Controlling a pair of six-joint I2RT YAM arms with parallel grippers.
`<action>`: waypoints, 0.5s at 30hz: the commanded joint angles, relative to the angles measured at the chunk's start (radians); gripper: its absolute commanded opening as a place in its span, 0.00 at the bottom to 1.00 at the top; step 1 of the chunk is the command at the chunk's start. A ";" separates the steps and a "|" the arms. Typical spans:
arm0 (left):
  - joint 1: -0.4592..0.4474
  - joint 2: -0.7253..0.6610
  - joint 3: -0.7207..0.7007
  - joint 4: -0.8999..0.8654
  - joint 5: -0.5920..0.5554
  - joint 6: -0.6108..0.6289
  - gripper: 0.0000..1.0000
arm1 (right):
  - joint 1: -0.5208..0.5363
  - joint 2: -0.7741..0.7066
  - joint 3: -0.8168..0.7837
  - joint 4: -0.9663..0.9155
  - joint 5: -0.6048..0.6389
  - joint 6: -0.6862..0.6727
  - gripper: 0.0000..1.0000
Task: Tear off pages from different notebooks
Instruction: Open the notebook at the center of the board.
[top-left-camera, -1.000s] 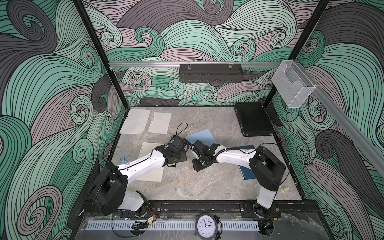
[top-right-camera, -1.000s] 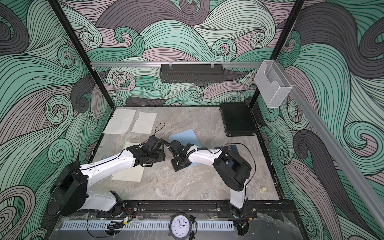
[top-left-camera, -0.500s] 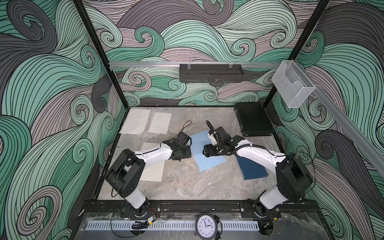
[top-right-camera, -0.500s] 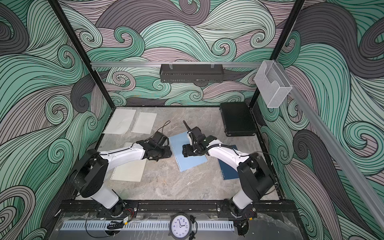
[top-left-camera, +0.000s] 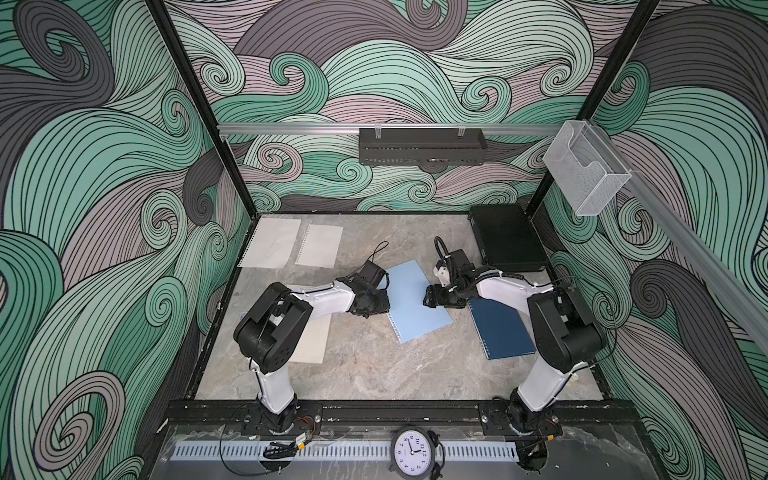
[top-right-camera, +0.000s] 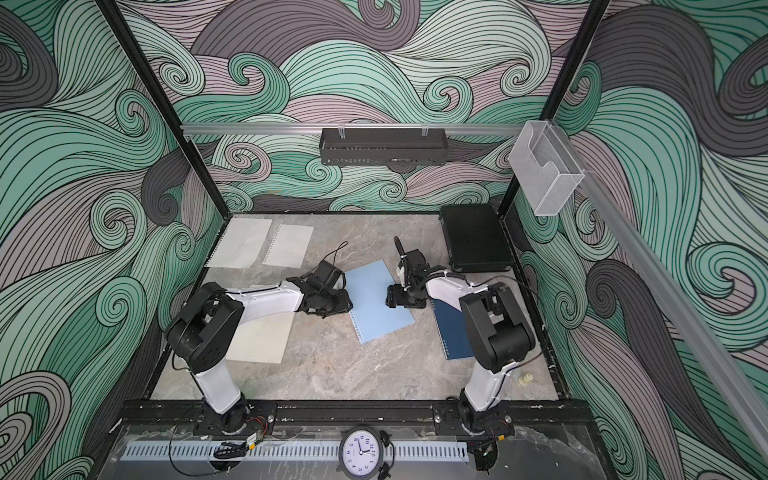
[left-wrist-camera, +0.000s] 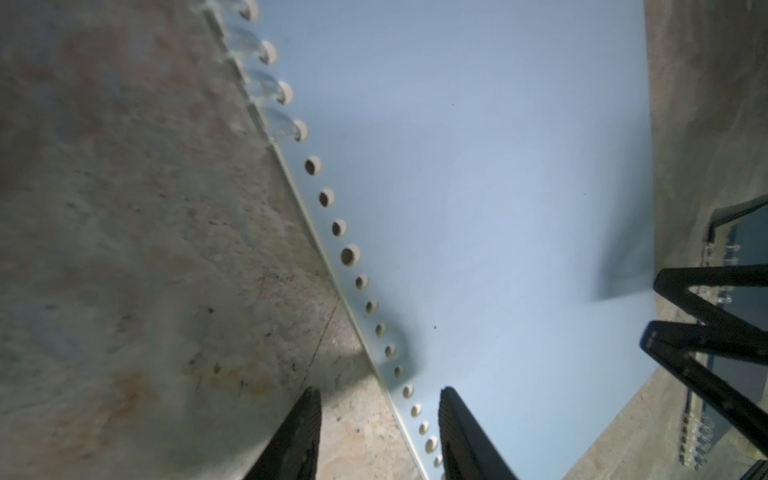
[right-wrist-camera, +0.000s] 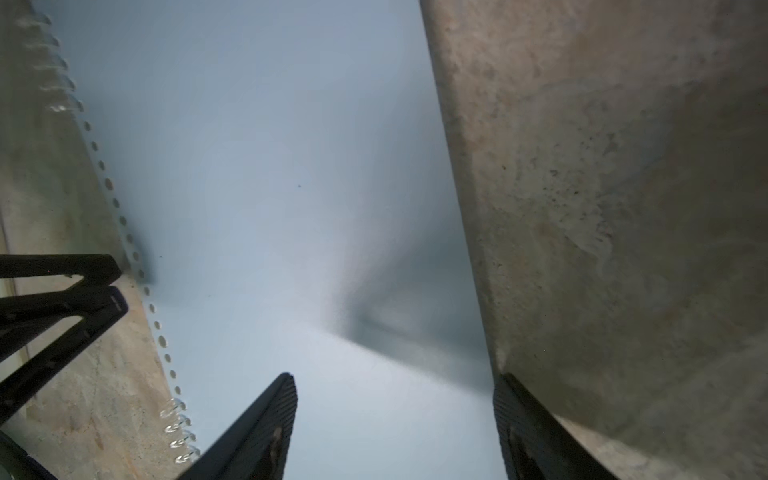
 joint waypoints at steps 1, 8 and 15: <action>0.007 0.027 0.031 0.012 0.041 0.017 0.46 | -0.004 0.032 0.021 0.014 -0.006 -0.029 0.75; 0.007 0.053 0.043 0.021 0.058 0.023 0.45 | -0.006 0.036 0.021 0.020 -0.031 -0.033 0.73; 0.004 0.100 0.071 0.028 0.099 0.034 0.40 | -0.001 -0.060 -0.020 0.026 -0.059 -0.018 0.71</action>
